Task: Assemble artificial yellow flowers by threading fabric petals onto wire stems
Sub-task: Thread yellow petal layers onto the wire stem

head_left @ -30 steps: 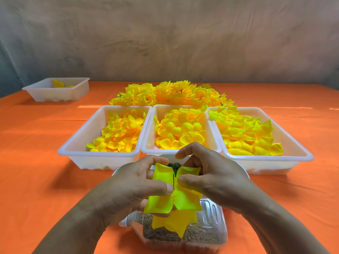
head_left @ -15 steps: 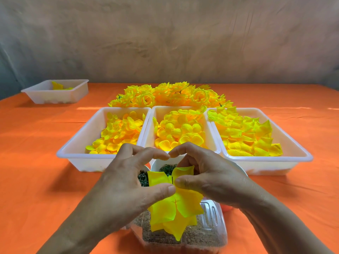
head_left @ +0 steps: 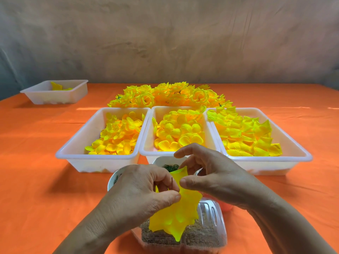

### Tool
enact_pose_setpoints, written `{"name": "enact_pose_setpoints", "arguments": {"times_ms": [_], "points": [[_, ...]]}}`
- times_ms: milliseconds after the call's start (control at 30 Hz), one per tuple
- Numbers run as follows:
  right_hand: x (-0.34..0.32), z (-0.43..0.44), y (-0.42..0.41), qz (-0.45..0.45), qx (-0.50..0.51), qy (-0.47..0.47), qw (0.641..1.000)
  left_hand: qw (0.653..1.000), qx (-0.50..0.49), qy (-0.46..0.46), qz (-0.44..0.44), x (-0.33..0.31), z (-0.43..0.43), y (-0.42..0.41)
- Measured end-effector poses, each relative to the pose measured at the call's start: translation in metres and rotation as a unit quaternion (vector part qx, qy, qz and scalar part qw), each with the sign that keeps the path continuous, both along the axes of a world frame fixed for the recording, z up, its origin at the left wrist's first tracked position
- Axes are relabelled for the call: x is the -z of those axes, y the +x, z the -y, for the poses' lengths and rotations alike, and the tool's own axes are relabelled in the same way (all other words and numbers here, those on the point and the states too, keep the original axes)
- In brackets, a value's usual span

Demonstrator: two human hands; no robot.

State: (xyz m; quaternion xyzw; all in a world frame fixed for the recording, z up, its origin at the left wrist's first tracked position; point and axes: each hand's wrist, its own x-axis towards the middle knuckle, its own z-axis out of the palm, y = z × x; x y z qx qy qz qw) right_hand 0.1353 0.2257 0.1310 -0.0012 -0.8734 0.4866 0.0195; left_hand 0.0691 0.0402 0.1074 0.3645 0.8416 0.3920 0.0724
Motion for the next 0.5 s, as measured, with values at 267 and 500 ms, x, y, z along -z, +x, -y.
{"name": "enact_pose_setpoints", "arguments": {"times_ms": [267,500], "points": [[0.001,-0.002,-0.003,0.001,0.005,-0.013,1.0,0.998,0.006,0.031,0.054,0.01,0.002,-0.003],[0.003,-0.001,-0.003,-0.013,0.011,0.014,1.0,0.993,0.019,0.032,0.112,0.01,0.002,-0.004]]}}
